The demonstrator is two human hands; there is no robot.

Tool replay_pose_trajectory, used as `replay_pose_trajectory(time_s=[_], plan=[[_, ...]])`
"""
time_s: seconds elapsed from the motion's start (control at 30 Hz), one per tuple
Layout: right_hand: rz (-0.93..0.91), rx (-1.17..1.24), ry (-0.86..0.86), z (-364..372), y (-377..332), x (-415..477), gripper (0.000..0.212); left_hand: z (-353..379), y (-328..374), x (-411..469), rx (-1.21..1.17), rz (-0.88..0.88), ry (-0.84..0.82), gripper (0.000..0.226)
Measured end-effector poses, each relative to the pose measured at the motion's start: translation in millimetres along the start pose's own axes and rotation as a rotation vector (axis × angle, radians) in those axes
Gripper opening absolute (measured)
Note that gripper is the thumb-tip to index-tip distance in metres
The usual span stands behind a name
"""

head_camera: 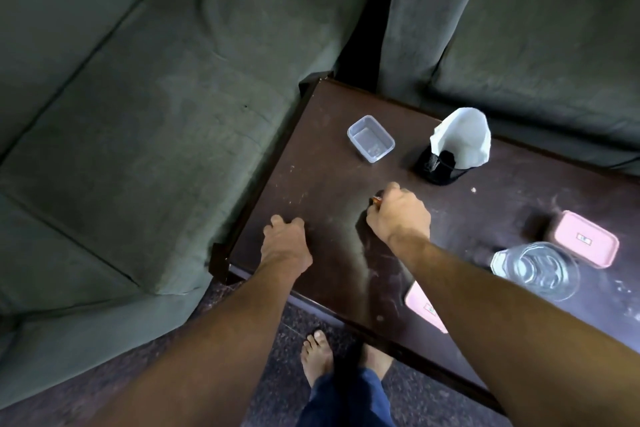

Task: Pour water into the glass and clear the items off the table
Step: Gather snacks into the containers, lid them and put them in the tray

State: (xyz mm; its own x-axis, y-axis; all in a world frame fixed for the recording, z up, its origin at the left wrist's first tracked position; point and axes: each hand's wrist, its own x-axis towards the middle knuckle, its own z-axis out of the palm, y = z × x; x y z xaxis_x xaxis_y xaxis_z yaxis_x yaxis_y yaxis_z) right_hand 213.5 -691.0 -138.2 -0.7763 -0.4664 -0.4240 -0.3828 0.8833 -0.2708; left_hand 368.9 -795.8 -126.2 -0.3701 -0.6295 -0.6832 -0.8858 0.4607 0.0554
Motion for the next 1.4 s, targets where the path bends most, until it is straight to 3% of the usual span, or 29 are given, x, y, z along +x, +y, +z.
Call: replay_pose_trajectory(time_s=[0.23,0.37,0.53,0.73,1.0,1.27,1.4], plan=[[-0.060,0.041,0.043,-9.4,-6.0,16.1,0.029,6.1,5.6,9.2,0.020,-0.009,0.056,0.030],[-0.087,0.080,0.101,-12.4,-14.9,25.1,0.028,-15.2,25.0,23.3,-0.016,0.106,0.090,0.025],[-0.102,0.094,0.228,-27.6,-33.7,43.8,0.027,-73.1,67.7,49.0,-0.217,0.215,0.251,0.013],[-0.043,0.066,0.267,-32.9,-42.9,69.9,0.031,-119.9,108.6,88.8,-0.377,0.365,0.361,0.026],[-0.074,0.061,0.370,-25.4,-27.2,53.1,0.025,-112.5,139.9,109.4,-0.396,0.523,0.290,0.042],[-0.067,0.033,0.290,-18.3,4.0,29.0,0.019,-105.4,144.3,115.5,-0.352,0.586,0.302,0.034],[-0.110,-0.061,0.107,-17.1,31.0,13.0,0.024,-109.0,130.7,116.1,-0.361,0.480,0.385,0.036]])
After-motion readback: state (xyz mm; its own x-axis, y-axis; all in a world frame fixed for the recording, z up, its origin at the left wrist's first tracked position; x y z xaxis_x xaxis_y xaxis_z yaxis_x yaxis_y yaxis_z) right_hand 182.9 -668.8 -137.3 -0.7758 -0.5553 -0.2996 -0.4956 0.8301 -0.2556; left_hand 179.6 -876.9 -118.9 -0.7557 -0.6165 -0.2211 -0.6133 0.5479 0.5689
